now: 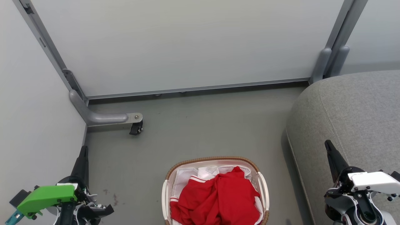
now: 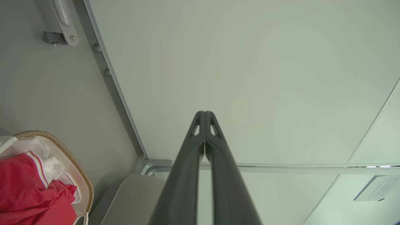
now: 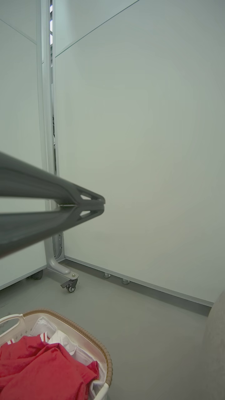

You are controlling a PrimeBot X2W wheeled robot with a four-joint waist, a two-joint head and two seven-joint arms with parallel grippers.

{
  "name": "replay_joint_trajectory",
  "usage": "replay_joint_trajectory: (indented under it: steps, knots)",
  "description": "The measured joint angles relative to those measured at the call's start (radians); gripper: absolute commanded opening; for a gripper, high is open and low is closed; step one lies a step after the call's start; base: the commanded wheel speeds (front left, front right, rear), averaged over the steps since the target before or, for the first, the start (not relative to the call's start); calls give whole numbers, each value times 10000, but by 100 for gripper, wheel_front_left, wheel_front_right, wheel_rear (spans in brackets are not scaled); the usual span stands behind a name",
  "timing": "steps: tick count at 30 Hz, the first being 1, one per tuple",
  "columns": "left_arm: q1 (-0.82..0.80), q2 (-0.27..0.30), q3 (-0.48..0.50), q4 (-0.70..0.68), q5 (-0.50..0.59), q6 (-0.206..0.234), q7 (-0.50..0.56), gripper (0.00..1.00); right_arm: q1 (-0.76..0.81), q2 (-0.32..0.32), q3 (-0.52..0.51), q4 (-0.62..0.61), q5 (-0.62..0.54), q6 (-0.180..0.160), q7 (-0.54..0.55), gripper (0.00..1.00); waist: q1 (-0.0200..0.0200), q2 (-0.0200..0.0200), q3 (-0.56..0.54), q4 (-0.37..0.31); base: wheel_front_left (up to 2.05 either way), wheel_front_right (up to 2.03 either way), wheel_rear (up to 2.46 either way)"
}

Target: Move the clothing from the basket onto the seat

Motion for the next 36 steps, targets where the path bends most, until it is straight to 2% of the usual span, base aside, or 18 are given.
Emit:
replay_joint_trajectory:
  steps: [36]
  knots:
    - [0,0,0,-4,0,0,0,0,0,-2,0,0,0,0,2,0,0,0,0,0,0,0,0]
